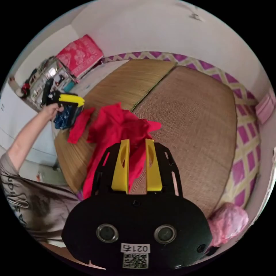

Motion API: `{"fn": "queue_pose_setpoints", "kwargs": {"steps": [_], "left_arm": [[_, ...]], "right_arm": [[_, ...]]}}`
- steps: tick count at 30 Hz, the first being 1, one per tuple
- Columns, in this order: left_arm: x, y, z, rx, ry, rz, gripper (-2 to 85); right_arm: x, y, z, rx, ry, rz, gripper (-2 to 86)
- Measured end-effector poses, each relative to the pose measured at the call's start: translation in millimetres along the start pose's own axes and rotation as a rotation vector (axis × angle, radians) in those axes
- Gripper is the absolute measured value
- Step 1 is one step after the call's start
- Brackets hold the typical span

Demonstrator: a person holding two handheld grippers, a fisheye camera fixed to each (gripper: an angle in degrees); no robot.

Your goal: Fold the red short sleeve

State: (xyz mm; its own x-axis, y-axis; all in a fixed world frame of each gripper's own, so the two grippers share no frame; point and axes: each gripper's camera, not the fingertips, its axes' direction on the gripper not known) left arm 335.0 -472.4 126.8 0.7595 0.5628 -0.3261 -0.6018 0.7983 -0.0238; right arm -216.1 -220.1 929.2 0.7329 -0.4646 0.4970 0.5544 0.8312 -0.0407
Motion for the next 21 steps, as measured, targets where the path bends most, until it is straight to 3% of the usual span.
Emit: {"fn": "queue_pose_setpoints", "kwargs": {"steps": [5, 7, 11, 14, 16, 18, 21], "left_arm": [[49.1, 67.0, 86.0, -0.086, 0.248, 0.027, 8.3], [84.6, 89.0, 122.4, -0.111, 0.323, -0.015, 9.5], [150.5, 127.2, 190.5, -0.146, 0.265, -0.254, 13.7], [165.2, 148.1, 226.5, -0.123, 0.338, -0.496, 15.0], [176.9, 147.2, 247.2, -0.141, 0.392, -0.561, 12.9], [195.1, 135.9, 256.5, -0.156, 0.366, -0.506, 0.5], [188.0, 127.6, 249.8, -0.224, 0.365, -0.444, -0.6]], "right_arm": [[-18.9, 62.8, 89.9, -0.222, -0.085, 0.026, 12.3], [-31.1, 94.0, 149.2, -0.290, -0.161, 0.163, 13.9], [-38.9, 120.9, 208.8, -0.296, -0.127, 0.369, 15.6], [-32.9, 128.5, 230.1, -0.224, -0.334, 0.517, 10.4], [-42.0, 122.1, 220.0, -0.154, -0.392, 0.520, 2.9], [-44.5, 113.2, 202.1, -0.136, -0.444, 0.498, 1.0], [-22.6, 105.9, 152.7, -0.097, -0.560, 0.503, 0.1]]}}
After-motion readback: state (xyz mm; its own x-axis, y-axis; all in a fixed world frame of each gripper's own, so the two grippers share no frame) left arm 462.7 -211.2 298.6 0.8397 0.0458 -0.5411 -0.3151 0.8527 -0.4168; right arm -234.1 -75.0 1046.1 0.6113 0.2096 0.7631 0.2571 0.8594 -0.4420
